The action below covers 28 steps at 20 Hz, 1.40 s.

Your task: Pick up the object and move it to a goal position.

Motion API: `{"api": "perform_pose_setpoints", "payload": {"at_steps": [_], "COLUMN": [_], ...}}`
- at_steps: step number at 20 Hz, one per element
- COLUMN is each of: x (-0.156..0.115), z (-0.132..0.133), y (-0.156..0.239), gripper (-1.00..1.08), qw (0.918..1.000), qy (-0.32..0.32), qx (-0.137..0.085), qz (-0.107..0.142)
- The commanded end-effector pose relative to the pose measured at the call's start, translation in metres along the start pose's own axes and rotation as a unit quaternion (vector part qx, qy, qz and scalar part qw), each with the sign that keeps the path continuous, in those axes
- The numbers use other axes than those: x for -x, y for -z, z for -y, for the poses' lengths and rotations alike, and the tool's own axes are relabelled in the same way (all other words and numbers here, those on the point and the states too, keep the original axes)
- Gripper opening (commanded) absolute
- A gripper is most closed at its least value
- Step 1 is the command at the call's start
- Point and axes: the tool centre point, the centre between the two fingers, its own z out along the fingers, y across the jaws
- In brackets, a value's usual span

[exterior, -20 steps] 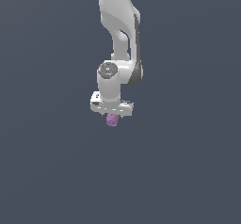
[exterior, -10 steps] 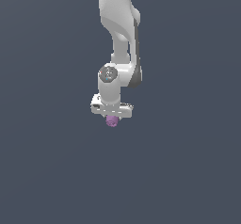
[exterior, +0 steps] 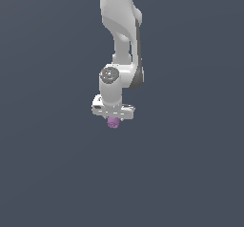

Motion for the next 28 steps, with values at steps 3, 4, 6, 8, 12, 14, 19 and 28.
{"api": "perform_pose_setpoints", "payload": {"at_steps": [3, 4, 6, 8, 12, 14, 19, 28], "x": [0.000, 0.001, 0.001, 0.002, 0.004, 0.006, 0.009, 0.014], "z": [0.001, 0.002, 0.003, 0.005, 0.010, 0.012, 0.020, 0.036], "y": [0.009, 0.012, 0.021, 0.032, 0.061, 0.079, 0.132, 0.232], "gripper": [-1.00, -1.00, -1.00, -1.00, -1.00, -1.00, -1.00, -1.00], "qw": [1.0000, 1.0000, 1.0000, 1.0000, 1.0000, 1.0000, 1.0000, 1.0000], "qy": [0.000, 0.000, 0.000, 0.000, 0.000, 0.000, 0.000, 0.000], "qx": [0.000, 0.000, 0.000, 0.000, 0.000, 0.000, 0.000, 0.001], "qz": [0.000, 0.000, 0.000, 0.000, 0.000, 0.000, 0.000, 0.000]}}
